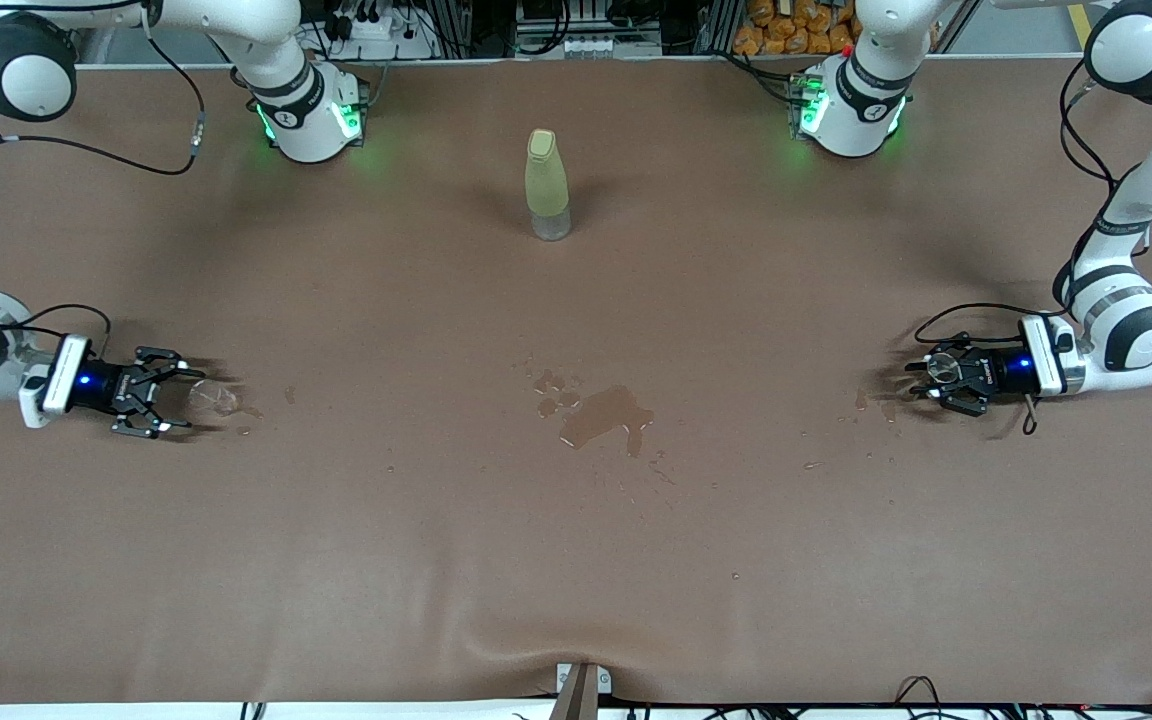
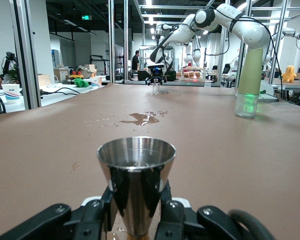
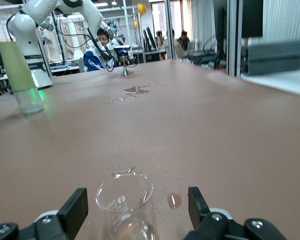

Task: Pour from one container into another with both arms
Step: 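Lower the glass cup and open the right gripper while the left gripper releases the jigger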

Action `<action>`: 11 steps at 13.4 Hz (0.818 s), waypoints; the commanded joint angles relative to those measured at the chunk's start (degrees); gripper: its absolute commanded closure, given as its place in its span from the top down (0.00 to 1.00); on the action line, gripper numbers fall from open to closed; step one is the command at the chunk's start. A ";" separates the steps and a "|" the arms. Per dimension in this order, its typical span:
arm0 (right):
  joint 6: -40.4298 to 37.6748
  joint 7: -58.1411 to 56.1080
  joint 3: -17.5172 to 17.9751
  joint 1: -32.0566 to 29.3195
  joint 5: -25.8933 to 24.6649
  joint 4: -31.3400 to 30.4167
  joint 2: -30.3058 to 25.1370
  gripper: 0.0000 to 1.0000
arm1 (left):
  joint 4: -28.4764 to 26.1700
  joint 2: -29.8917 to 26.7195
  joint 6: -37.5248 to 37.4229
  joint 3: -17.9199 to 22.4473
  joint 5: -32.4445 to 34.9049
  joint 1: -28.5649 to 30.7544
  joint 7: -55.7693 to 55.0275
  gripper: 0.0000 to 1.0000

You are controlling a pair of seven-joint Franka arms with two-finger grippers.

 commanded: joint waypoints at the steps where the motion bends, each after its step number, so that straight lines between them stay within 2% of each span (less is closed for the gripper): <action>1: -4.04 15.56 0.78 -0.59 -5.72 2.48 -6.17 0.90 | 1.16 0.62 -1.66 -0.23 1.45 0.71 0.67 0.44; 2: -5.89 20.49 0.87 -0.32 -6.17 4.50 -7.14 0.90 | 1.16 0.45 -1.66 -0.15 1.79 0.71 0.58 0.52; 3: -7.21 25.50 1.05 0.03 -6.96 7.39 -7.76 0.90 | 1.25 0.44 -1.75 -0.15 2.84 0.71 0.58 0.65; 5: -10.72 37.26 1.14 2.13 -8.28 13.72 -9.51 0.90 | 2.38 0.09 -1.66 -0.06 3.64 0.54 -0.21 1.00; 8: -11.62 47.50 0.70 6.52 -9.76 15.95 -17.57 0.94 | 5.11 -1.04 -1.66 -0.23 8.73 0.10 -2.66 1.00; 11: -9.79 57.68 0.96 11.27 -17.58 15.95 -25.50 0.94 | 5.64 -3.50 -1.66 0.03 12.60 0.27 -5.83 1.00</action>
